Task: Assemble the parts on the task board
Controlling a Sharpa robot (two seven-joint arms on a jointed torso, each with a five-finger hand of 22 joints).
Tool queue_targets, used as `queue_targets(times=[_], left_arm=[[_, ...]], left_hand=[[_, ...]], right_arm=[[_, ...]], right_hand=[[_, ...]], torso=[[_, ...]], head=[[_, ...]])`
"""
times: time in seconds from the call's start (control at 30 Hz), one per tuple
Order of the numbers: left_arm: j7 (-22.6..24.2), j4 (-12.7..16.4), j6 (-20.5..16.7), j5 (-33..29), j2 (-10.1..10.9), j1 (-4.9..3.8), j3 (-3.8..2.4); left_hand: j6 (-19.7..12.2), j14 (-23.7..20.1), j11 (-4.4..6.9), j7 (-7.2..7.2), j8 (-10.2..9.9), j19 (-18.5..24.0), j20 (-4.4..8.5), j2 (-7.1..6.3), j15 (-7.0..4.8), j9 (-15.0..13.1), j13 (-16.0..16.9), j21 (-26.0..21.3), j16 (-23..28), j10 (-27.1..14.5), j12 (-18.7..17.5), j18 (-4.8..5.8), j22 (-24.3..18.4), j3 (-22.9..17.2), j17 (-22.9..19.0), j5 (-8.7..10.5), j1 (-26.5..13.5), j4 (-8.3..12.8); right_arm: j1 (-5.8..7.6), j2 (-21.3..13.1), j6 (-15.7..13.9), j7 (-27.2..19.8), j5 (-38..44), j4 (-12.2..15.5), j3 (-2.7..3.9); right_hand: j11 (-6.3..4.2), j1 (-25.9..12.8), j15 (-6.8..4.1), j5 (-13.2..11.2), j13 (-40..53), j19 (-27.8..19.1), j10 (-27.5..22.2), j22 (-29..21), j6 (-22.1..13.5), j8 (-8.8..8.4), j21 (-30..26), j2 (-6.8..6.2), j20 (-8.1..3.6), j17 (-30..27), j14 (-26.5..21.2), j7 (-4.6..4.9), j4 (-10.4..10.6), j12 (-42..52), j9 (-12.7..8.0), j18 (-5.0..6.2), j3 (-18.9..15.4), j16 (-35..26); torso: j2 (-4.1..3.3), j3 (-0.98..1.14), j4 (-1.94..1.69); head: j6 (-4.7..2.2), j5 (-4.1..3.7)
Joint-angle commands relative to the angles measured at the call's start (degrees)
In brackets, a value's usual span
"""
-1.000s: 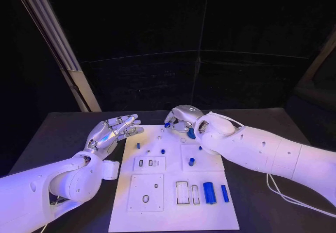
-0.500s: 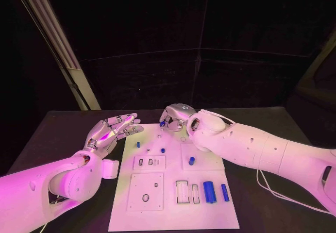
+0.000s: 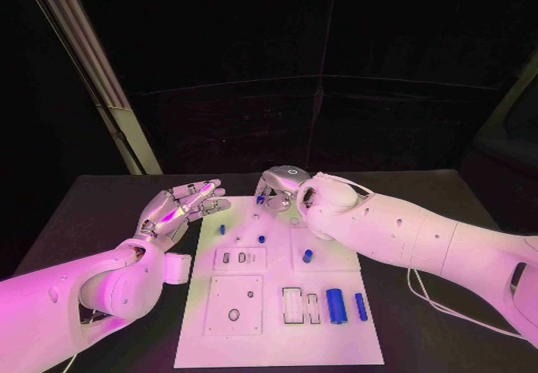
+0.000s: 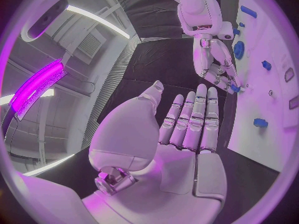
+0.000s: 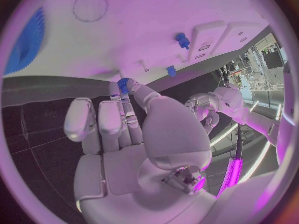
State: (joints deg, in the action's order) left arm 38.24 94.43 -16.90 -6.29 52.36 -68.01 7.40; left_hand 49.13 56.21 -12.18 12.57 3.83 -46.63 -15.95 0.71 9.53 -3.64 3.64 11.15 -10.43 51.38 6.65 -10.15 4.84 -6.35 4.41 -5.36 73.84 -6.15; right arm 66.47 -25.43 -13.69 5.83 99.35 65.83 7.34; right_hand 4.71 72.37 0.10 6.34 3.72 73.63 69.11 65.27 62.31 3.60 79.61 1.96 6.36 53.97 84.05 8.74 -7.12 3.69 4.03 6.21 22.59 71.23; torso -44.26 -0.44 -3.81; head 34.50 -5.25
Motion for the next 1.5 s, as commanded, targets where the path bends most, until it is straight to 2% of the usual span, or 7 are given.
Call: queue_targets(times=[0.03, 0.73, 0.9, 1.03, 1.17, 1.27, 1.5], left_arm=[[0.5, 0.01, 0.84, -0.02, -0.06, -0.11, -0.05], [-0.18, -0.18, 1.14, -0.02, 0.0, -0.19, -0.05], [-0.25, -0.26, 1.16, -0.02, 0.03, -0.2, -0.05], [-0.32, -0.39, 1.15, -0.02, 0.07, -0.21, -0.05], [-0.37, -0.48, 1.18, -0.02, 0.16, -0.22, -0.05], [-0.41, -0.52, 1.22, -0.02, 0.32, -0.24, -0.05], [-0.44, -0.43, 1.25, -0.02, 0.69, -0.25, -0.04]], left_hand=[[-0.19, 0.26, -0.15, 2.65, -0.21, -0.59, 0.0, 0.28, 0.11, 0.06, -0.06, -0.19, 0.27, -0.35, -0.33, -0.32, -0.07, -0.05, -0.05, 0.26, -0.15, 0.45], [-0.58, 0.13, -0.19, 2.67, -0.25, -0.6, -0.02, 0.57, 0.17, 0.07, -0.06, -0.28, 0.36, -0.53, -0.38, -0.3, -0.17, -0.25, -0.12, 0.24, 0.04, 0.77], [-0.58, 0.13, -0.19, 2.67, -0.25, -0.6, -0.02, 0.57, 0.17, 0.07, -0.06, -0.28, 0.36, -0.53, -0.38, -0.3, -0.17, -0.25, -0.12, 0.24, 0.04, 0.77], [-0.66, 0.12, -0.2, 2.67, -0.26, -0.59, -0.02, 0.6, 0.17, 0.08, -0.06, -0.29, 0.38, -0.55, -0.39, -0.29, -0.18, -0.28, -0.13, 0.24, 0.06, 0.81], [-0.66, 0.12, -0.2, 2.67, -0.26, -0.59, -0.02, 0.6, 0.17, 0.08, -0.06, -0.29, 0.38, -0.55, -0.39, -0.29, -0.18, -0.28, -0.13, 0.24, 0.06, 0.81], [-0.77, 0.07, -0.21, 2.67, -0.27, -0.58, -0.03, 0.64, 0.19, 0.09, -0.06, -0.31, 0.4, -0.6, -0.41, -0.29, -0.2, -0.31, -0.15, 0.24, 0.09, 0.88], [-0.78, 0.02, -0.22, 2.67, -0.28, -0.57, -0.03, 0.66, 0.21, 0.08, -0.06, -0.34, 0.44, -0.64, -0.42, -0.28, -0.23, -0.34, -0.16, 0.24, 0.12, 0.96]], right_arm=[[-0.14, 0.1, 2.67, 0.96, 1.55, -0.17, -0.16], [-0.14, 0.05, 2.07, 3.17, 2.62, -0.09, -0.17], [-0.13, 0.09, -0.19, 2.71, 1.88, -0.19, -0.17], [-0.13, -0.03, -3.2, 2.5, 1.28, 0.14, -0.17], [-0.14, -1.09, -5.67, 2.33, 0.43, 1.52, -0.17], [-0.14, -3.76, -6.73, 2.52, -0.82, 4.41, -0.15], [-0.17, -11.98, -5.38, 4.4, -5.83, 12.12, 0.14]], right_hand=[[0.06, -0.06, 0.0, -0.12, 0.05, -0.21, 0.27, 0.01, 0.46, 0.2, 0.2, -0.69, 0.07, -0.1, 0.3, -0.04, 0.12, 0.06, -0.02, -0.96, 0.4, 0.36], [0.32, -0.58, 0.23, -0.57, 0.0, -0.79, -0.53, -0.76, -0.41, 0.03, -0.14, -2.94, 0.23, -0.97, 0.07, 0.25, 2.33, -0.06, -0.15, -0.81, 2.26, 0.09], [2.59, -2.14, 2.07, -3.62, -0.12, -8.19, -7.63, -11.02, -9.19, -0.42, -5.45, -7.68, 1.71, -9.58, -2.77, 2.91, 5.03, -0.1, -0.5, 0.93, 0.09, -5.42], [3.11, -0.95, 2.51, -3.49, 0.02, -9.89, -9.88, -13.91, -19.6, -0.36, -7.45, -9.88, 2.34, -11.89, -3.37, 3.1, 8.53, 0.63, -0.72, 1.68, -5.01, -6.92], [3.13, 1.97, 2.49, -3.26, 0.1, -8.57, -9.03, -13.07, -17.6, -0.08, -7.13, -9.54, 2.37, -10.89, -2.51, 3.35, 11.68, 2.14, -0.44, 1.46, -7.36, -6.15], [2.69, 3.25, 2.16, -2.6, 0.36, -6.72, -6.87, -10.91, -11.21, 1.11, -5.97, -8.92, 2.16, -9.07, -1.63, 3.07, 12.87, 3.72, 0.21, 1.06, -7.46, -4.9], [-0.48, 3.58, -0.15, 0.57, 3.02, -0.77, 4.4, -2.49, -6.82, 2.65, -1.55, -8.86, 0.43, -1.83, 0.47, 0.44, 15.05, 9.88, 0.54, -0.55, -7.33, -0.22]], torso=[[-0.05, 0.0, 0.01], [-0.13, 0.02, -0.03], [-0.13, -0.01, -0.05], [-0.16, 0.08, 0.01], [-0.13, 0.09, 0.07], [-0.04, 0.18, 0.16], [0.28, 0.32, 0.67]], head=[[0.01, 0.02], [0.01, 0.06], [-0.06, 0.04], [-0.2, 0.07], [-0.38, 0.03], [-0.47, 0.07], [-0.59, 0.1]])
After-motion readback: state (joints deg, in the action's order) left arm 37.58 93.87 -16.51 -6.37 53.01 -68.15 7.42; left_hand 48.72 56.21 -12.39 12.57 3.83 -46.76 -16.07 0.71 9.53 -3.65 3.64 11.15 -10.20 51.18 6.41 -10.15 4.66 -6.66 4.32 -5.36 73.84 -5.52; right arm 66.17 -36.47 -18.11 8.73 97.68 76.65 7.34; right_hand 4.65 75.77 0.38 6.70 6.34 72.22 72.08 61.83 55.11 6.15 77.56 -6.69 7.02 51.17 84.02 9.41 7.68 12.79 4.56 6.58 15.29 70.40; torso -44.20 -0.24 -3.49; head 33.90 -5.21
